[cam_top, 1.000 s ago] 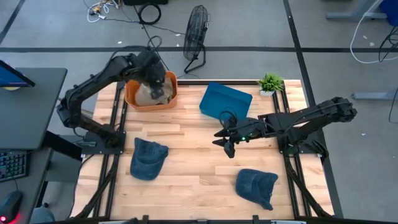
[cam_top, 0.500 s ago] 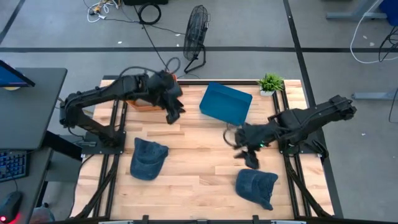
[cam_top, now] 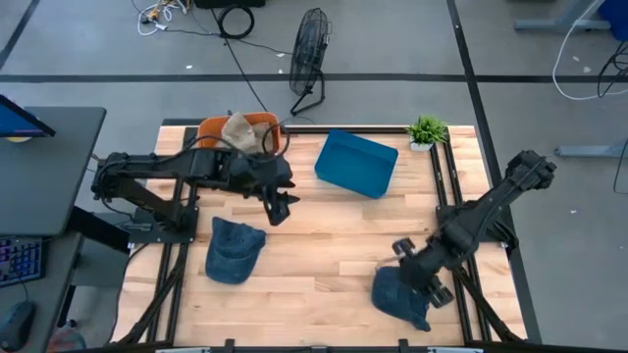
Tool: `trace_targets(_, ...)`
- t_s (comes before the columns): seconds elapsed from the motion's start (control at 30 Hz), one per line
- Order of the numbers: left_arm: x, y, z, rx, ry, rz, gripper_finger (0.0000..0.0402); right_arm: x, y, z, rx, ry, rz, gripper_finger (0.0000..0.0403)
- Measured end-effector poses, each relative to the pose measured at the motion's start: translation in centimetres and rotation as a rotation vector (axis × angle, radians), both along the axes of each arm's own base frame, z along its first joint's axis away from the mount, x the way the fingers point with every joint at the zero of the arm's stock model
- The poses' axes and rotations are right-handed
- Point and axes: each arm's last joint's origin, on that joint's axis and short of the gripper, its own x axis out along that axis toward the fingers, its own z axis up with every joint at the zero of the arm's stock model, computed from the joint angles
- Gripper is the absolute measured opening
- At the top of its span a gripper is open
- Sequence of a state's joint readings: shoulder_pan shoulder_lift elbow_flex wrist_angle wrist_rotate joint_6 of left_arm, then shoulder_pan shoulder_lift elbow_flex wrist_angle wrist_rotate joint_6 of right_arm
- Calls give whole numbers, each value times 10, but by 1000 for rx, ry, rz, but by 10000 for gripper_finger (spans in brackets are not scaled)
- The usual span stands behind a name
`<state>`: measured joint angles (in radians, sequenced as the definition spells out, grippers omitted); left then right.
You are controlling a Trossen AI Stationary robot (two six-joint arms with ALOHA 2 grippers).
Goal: Pick & Place hat
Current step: Put the bottom blue cap into the blue bin
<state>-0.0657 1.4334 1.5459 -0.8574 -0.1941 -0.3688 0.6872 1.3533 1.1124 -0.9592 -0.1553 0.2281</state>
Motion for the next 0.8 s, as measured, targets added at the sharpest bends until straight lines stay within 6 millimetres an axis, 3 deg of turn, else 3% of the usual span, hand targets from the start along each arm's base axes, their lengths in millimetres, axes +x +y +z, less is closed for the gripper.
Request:
trace_targets(0.2,-1,-12,0,-11,-15,44,196,-6,11,-32,-147,-3,100,180)
trace_targets(0.4,-2,-21,0,-32,-26,59,195,0,22,-59,-185,8,121,180)
trace_targets(0.8,-1,-31,3,-59,-64,44,195,6,33,-93,-258,74,155,180)
